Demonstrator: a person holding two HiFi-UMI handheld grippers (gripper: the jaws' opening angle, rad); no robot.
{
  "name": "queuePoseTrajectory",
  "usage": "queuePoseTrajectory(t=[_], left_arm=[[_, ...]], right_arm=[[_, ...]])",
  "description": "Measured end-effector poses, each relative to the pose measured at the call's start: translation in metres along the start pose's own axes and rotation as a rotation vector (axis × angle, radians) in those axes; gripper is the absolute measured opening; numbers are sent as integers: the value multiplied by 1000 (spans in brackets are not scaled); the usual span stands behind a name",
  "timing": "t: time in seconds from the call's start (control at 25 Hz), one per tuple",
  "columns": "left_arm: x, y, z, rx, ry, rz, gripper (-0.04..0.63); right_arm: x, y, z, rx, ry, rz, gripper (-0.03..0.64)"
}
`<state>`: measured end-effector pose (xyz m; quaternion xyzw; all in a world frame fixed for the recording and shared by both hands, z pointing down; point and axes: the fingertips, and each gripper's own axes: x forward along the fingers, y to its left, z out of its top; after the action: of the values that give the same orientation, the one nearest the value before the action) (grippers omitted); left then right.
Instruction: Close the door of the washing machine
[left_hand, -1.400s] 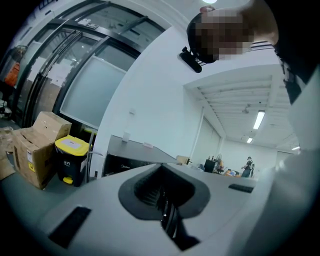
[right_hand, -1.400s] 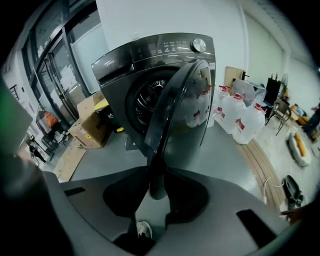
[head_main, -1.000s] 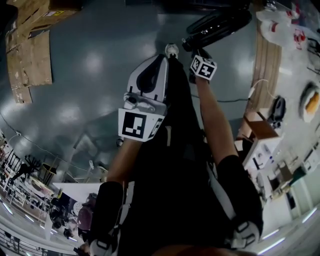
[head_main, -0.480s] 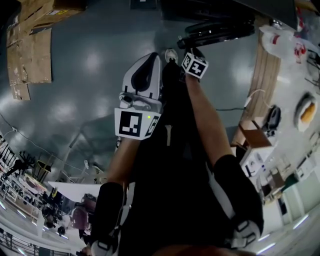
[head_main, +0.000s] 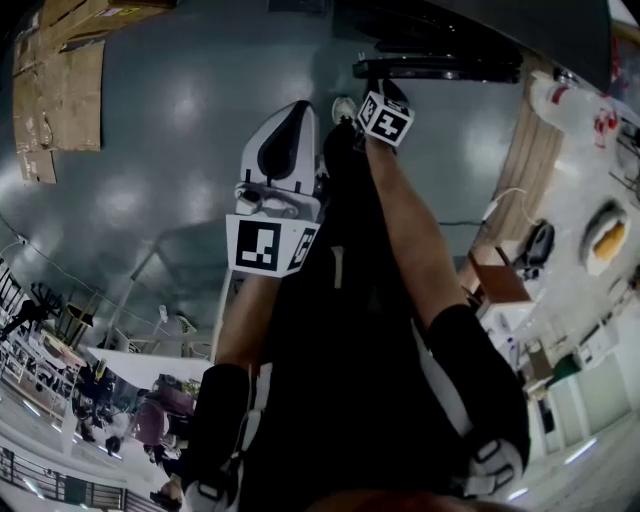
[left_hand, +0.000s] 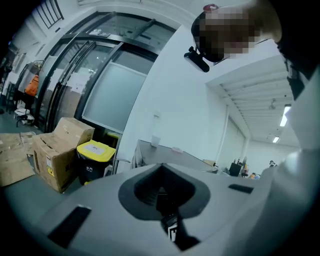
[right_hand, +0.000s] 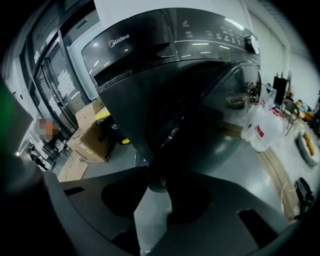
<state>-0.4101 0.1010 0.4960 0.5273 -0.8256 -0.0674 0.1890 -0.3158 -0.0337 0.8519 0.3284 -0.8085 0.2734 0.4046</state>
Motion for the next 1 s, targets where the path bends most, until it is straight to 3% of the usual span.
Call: queuePoseTrajectory(t=[0.4, 0.6, 0.72, 1.0], left_arm=[[20, 20, -2, -3, 29, 48, 6], [30, 32, 1, -22, 37, 71, 6], [33, 35, -3, -40, 37, 73, 6], [36, 38, 0, -47, 24, 62, 6]], right_arm=[[34, 17, 47, -105, -29, 31, 100], [47, -4, 79, -133, -37, -49, 54], [52, -10, 75, -221, -31, -42, 32], [56, -12, 74, -249, -38, -23, 32]])
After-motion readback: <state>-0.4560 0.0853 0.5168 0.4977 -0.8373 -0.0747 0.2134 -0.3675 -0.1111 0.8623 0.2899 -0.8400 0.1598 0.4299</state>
